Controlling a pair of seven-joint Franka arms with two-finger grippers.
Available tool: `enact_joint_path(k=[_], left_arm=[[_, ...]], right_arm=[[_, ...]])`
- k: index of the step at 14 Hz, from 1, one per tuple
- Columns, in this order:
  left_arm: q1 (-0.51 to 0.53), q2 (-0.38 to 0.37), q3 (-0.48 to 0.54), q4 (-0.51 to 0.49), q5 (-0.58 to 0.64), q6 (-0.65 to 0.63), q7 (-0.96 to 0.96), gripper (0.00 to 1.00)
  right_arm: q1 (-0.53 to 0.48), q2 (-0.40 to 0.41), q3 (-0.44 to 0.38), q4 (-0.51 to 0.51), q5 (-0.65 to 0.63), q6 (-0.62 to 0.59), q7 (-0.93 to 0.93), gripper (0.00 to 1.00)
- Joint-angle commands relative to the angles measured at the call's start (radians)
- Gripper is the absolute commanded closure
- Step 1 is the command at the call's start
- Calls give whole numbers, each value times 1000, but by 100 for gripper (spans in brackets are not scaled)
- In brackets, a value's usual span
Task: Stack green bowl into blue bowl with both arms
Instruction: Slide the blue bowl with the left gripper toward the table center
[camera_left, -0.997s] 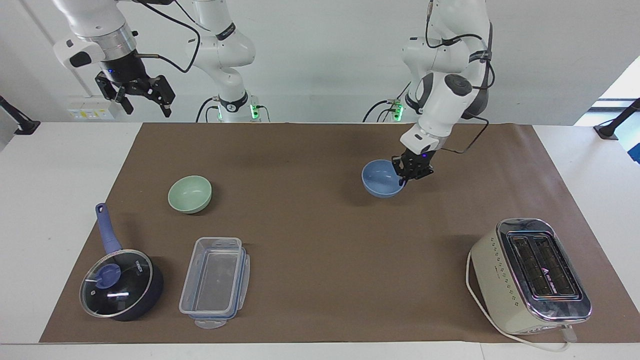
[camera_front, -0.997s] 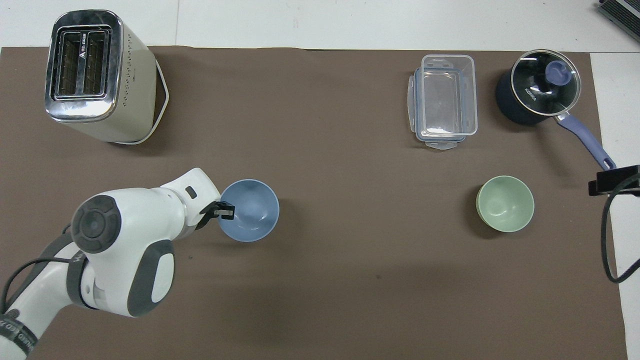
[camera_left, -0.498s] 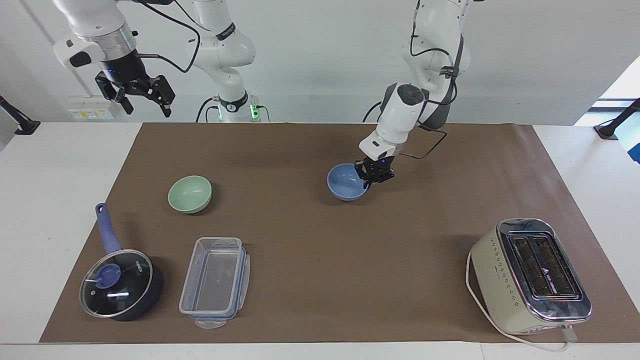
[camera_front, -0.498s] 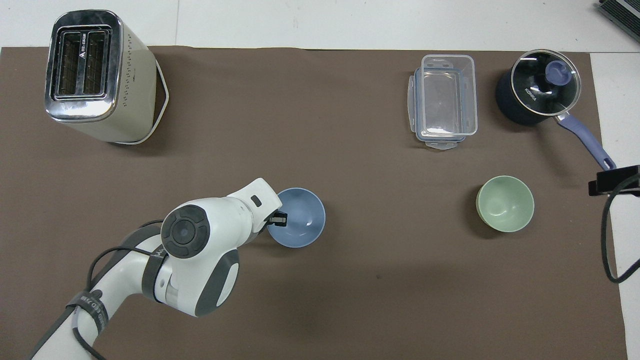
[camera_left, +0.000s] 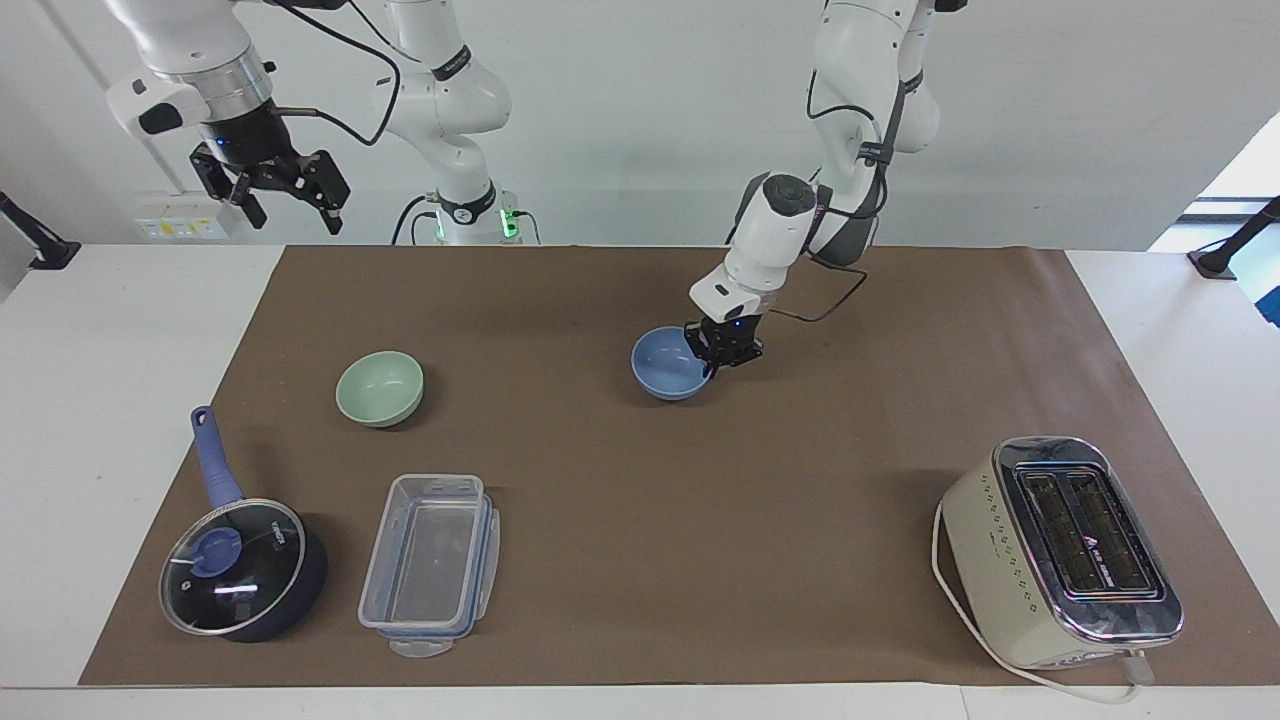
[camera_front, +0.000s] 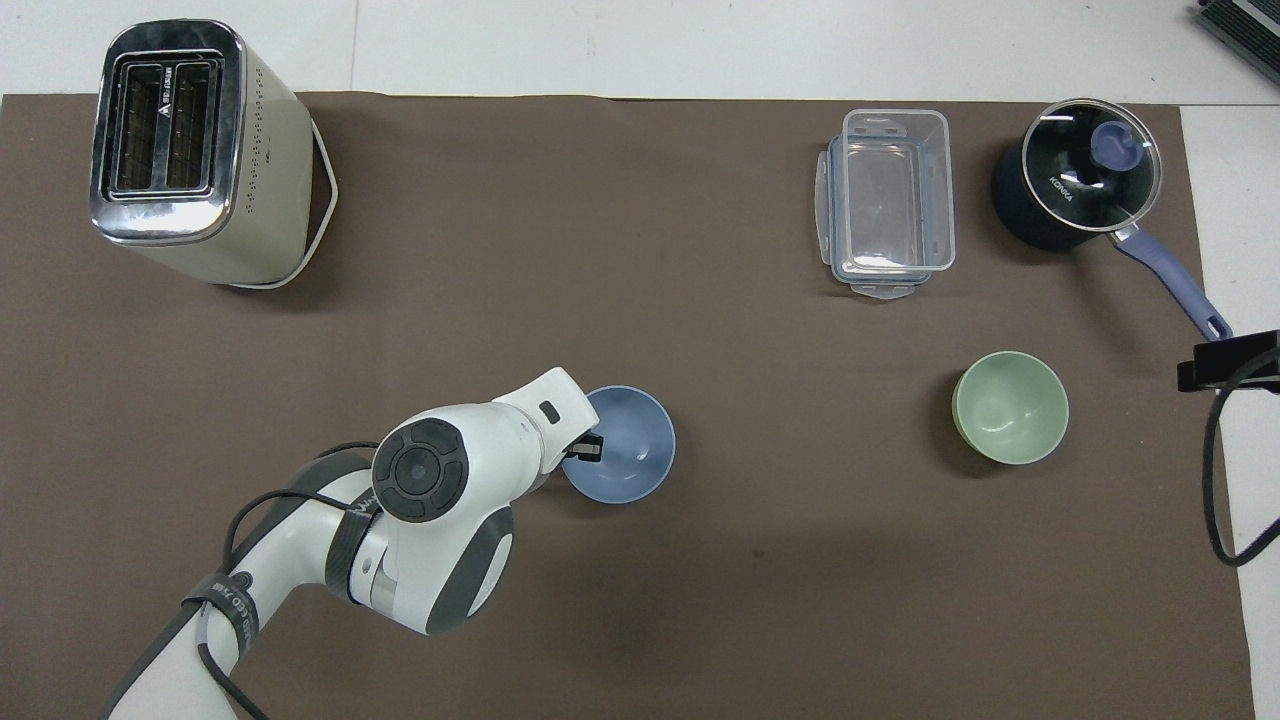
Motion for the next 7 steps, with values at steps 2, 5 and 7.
enact_joint_path(k=[2, 5, 7], left_arm=[[-18, 12, 16, 2, 22, 13, -9, 87], [-14, 12, 16, 10, 22, 11, -9, 52], [-5, 10, 16, 19, 21, 11, -8, 13]], right_arm=[[-8, -20, -1, -17, -7, -9, -27, 0], [-8, -20, -1, -17, -8, -9, -27, 0], [-8, -20, -1, -22, -7, -9, -27, 0]])
